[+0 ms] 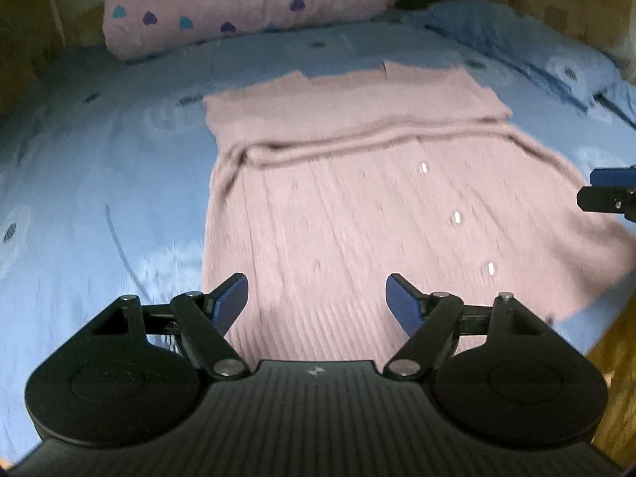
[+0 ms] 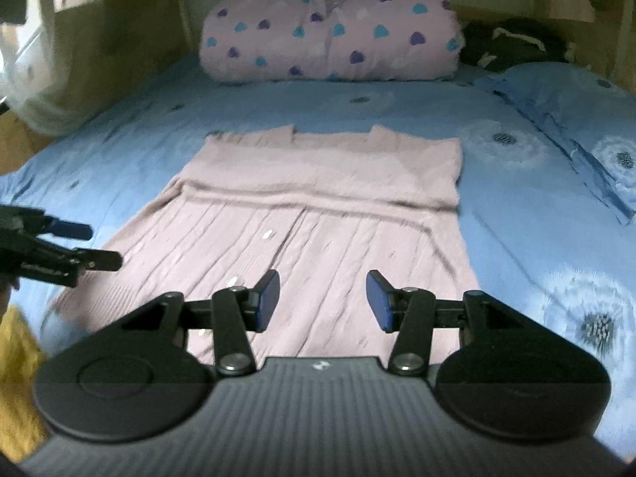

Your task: Fold small clothes

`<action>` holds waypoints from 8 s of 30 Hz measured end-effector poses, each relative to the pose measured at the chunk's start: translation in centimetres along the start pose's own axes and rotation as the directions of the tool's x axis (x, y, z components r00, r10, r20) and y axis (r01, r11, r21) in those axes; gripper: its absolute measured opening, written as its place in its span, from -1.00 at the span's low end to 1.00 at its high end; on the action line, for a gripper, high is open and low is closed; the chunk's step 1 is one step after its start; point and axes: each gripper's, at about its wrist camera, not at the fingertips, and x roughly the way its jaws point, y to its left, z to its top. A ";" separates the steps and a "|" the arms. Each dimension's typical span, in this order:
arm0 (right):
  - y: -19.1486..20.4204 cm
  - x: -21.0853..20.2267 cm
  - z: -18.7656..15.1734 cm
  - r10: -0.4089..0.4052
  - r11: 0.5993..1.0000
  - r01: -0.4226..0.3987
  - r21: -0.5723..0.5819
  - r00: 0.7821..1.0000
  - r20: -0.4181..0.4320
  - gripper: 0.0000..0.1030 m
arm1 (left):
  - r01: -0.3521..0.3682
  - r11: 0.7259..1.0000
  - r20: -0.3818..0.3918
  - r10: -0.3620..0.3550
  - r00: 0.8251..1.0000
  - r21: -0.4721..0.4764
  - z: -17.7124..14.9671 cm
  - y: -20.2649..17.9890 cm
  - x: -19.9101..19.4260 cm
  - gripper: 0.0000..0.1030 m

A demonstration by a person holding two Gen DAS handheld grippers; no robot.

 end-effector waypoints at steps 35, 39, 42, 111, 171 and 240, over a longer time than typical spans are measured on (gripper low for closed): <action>3.9 1.0 -7.8 -0.082 0.980 0.061 -0.188 0.991 -0.102 0.44 | -0.099 0.986 -0.002 0.100 0.995 0.132 -4.6 -2.5 3.2 0.96; 4.0 1.5 -7.8 -0.098 0.979 0.081 -0.186 0.991 -0.088 0.45 | -0.108 0.987 0.017 0.107 0.994 0.119 -4.3 -2.4 3.7 0.96; 3.8 1.8 -7.8 -0.105 0.980 0.090 -0.176 0.992 -0.075 0.45 | -0.115 0.987 0.031 0.113 0.993 0.111 -4.3 -2.3 3.9 0.96; 3.6 3.4 4.1 -0.209 0.893 0.340 -0.294 0.893 0.400 -0.76 | -0.191 0.982 0.445 0.168 0.879 0.007 10.5 -1.9 0.4 -0.72; -4.8 17.9 11.1 -0.010 0.962 0.040 -0.269 0.994 0.111 0.07 | -0.067 0.992 0.129 0.053 0.990 0.102 21.0 1.5 17.3 0.33; -7.4 21.4 12.1 -0.046 0.948 0.092 -0.304 0.987 0.155 -0.81 | -0.139 0.964 0.095 0.164 0.982 -0.228 18.5 8.2 22.1 -0.14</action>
